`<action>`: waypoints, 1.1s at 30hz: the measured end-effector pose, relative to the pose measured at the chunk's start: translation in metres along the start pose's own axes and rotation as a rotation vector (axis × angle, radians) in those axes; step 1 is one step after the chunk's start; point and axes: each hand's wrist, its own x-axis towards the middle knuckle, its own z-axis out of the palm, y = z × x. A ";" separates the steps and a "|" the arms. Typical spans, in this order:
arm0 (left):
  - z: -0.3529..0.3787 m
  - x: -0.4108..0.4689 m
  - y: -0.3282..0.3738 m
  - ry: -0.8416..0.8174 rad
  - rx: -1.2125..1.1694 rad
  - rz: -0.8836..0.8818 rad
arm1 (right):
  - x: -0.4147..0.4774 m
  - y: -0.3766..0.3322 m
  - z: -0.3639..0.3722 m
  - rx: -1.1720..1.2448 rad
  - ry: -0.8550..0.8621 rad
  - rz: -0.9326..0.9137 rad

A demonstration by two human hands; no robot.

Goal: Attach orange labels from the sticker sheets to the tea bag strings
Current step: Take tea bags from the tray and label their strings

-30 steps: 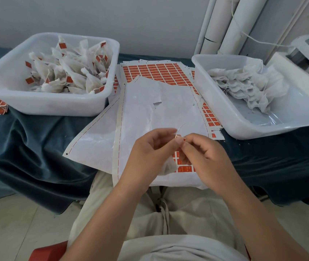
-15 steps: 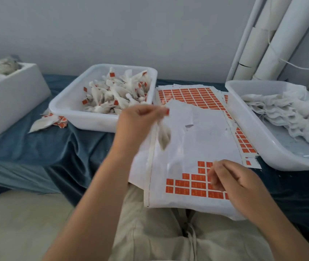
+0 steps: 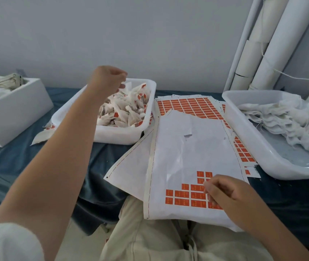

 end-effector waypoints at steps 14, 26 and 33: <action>0.123 -0.240 -0.025 -0.457 -0.054 0.093 | 0.010 0.007 -0.070 -0.117 0.594 -0.043; 0.133 -0.259 -0.010 -0.612 -0.342 0.012 | 0.088 0.062 -0.206 -0.770 -0.287 0.587; 0.134 -0.261 -0.011 -0.670 -0.385 0.002 | 0.074 0.039 -0.200 -0.472 -0.162 0.518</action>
